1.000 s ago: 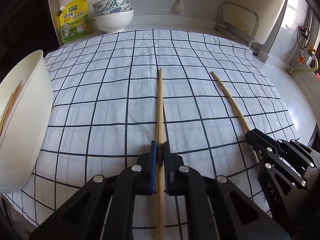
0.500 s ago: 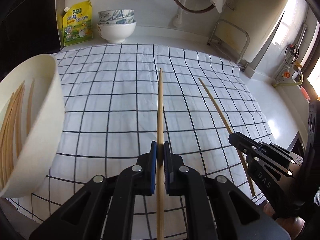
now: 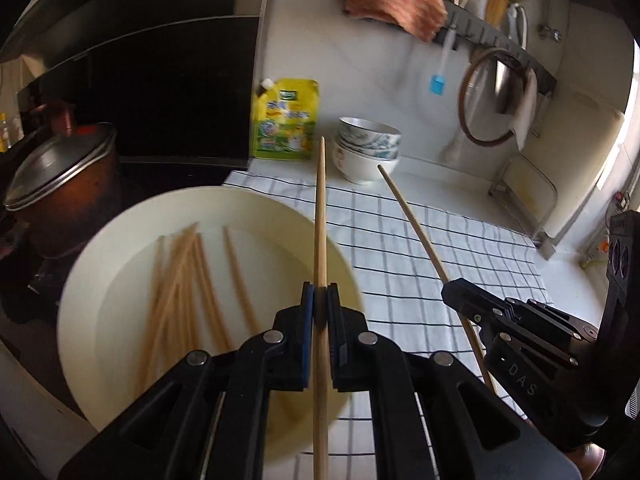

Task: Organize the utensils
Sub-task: 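Lift the chopsticks with both grippers and carry them over the basin, then lower the chopsticks into the basin and open both grippers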

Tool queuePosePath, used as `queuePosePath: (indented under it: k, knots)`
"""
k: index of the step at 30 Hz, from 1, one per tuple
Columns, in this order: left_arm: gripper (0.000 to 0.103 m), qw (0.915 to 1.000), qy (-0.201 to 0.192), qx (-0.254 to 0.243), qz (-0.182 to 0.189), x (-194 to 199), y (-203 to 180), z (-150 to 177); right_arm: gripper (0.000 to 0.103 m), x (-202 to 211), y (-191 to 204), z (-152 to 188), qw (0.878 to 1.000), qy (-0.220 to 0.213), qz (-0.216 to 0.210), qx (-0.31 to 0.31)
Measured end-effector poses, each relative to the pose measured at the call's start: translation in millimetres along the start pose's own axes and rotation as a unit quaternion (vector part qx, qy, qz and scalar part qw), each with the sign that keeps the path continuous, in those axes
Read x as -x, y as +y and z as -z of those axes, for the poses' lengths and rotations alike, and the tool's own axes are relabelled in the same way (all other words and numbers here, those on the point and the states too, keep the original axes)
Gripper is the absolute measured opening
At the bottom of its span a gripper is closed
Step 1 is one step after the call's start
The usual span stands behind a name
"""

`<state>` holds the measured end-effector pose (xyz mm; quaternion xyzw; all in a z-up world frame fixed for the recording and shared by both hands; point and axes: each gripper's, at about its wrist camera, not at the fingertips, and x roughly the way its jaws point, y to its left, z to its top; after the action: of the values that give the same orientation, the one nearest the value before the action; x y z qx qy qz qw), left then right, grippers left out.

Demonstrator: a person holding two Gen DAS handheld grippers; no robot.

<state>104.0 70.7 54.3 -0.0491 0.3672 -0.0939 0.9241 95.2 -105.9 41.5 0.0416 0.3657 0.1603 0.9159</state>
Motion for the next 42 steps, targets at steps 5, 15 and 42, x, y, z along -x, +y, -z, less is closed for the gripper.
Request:
queuePosePath:
  k: [5, 15, 42]
  knots:
    - [0.007, 0.9983, 0.009, 0.034, -0.046, -8.2, 60.3, -1.3, 0.006, -44.9, 53.3, -14.3, 0.998, 0.029, -0.038, 0.03]
    - [0.008, 0.9949, 0.052, 0.053, -0.069, -35.8, 103.7, 17.2, 0.006, -99.4, 98.1, -3.7, 0.994, 0.085, -0.051, 0.047]
    - [0.061, 0.9894, 0.006, 0.062, -0.132, 17.0, 92.5, 41.1, 0.026, -34.9, 78.0, 26.7, 0.998, 0.033, -0.01, 0.043]
